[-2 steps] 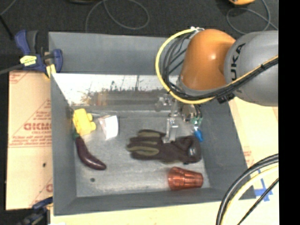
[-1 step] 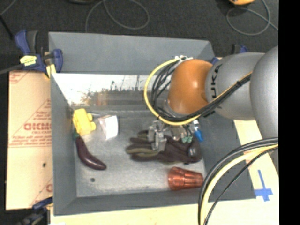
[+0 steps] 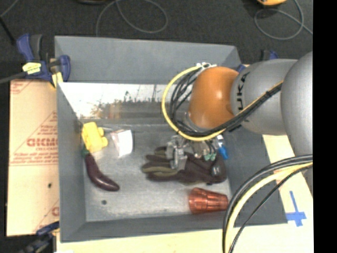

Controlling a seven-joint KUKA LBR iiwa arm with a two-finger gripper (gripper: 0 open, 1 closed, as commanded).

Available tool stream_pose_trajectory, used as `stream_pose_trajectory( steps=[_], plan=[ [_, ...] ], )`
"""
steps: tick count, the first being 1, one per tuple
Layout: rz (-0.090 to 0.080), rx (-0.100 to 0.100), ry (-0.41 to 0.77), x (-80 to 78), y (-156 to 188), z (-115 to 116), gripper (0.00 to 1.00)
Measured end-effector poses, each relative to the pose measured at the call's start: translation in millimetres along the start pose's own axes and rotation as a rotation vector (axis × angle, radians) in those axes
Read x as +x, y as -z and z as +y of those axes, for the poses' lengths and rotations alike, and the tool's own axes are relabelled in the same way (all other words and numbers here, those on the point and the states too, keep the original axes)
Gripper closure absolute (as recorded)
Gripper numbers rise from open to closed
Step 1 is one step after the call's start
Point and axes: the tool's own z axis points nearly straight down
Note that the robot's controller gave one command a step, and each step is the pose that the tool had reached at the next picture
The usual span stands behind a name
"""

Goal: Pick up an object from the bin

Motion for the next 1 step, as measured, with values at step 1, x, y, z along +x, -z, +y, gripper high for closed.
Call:
stream_pose_trajectory(
  steps=[1],
  plan=[
    [-0.004,0.0,-0.092,0.6,120.2,-15.1,1.0]
  ],
)
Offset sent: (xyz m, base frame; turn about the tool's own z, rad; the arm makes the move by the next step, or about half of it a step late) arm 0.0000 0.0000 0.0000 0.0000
